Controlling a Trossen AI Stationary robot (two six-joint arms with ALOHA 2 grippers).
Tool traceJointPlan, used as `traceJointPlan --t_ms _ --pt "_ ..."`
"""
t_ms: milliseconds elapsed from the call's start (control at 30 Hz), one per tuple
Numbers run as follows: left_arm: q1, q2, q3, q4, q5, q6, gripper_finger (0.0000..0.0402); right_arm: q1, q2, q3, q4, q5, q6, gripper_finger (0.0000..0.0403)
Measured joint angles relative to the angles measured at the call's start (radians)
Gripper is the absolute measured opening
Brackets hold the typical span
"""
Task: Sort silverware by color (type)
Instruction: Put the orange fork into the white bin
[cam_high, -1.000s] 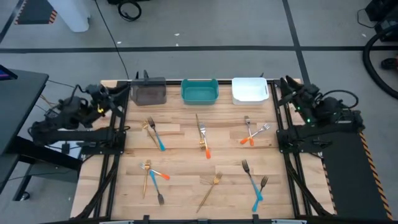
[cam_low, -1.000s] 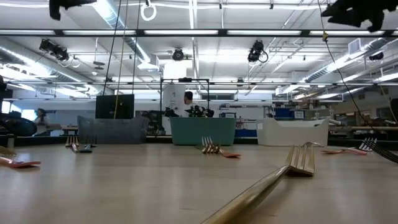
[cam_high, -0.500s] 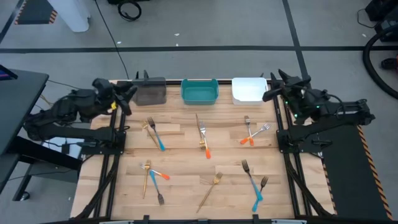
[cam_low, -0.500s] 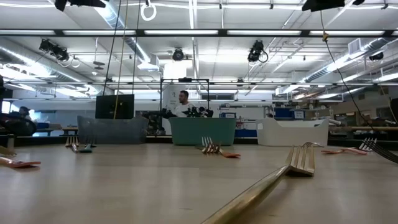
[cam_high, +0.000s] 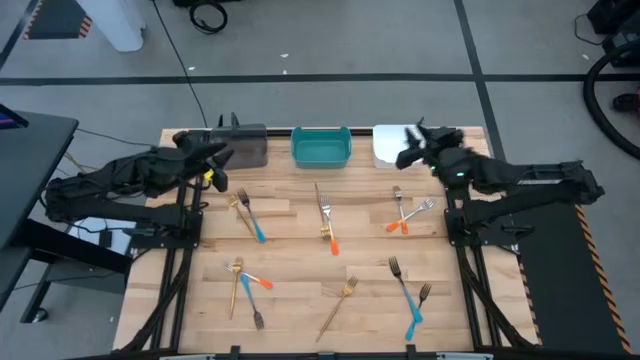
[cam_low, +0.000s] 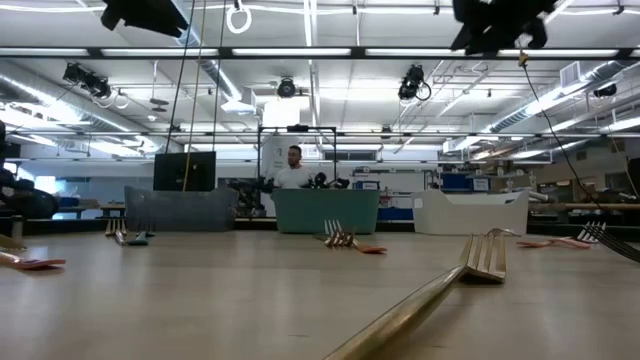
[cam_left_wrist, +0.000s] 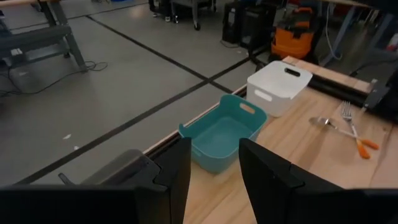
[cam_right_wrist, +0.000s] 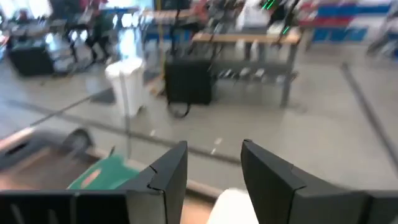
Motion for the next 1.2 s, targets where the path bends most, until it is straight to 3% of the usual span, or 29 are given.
traceJointPlan --t_ms 333,600,767,1000,1200 --pt "0.000 0.020 0.000 -0.052 0.001 0.057 0.0143 -0.066 0.303 0.005 -0.042 -0.361 0.263 0.0156" --pt "0.000 0.020 0.000 -0.155 0.001 0.111 0.0143 -0.118 0.450 0.089 -0.078 -0.502 0.304 0.0156" --pt "0.000 0.020 0.000 -0.171 0.001 0.093 0.0143 -0.163 0.485 0.174 -0.301 -0.605 0.313 0.0156" --pt "0.000 0.019 -0.010 -0.228 0.001 0.091 0.0143 -0.221 0.477 0.282 -0.630 -0.650 0.464 0.0156" --pt "0.000 0.019 -0.086 -0.218 0.001 0.081 0.0143 -0.247 0.477 0.306 -0.779 -0.758 0.538 0.0156"
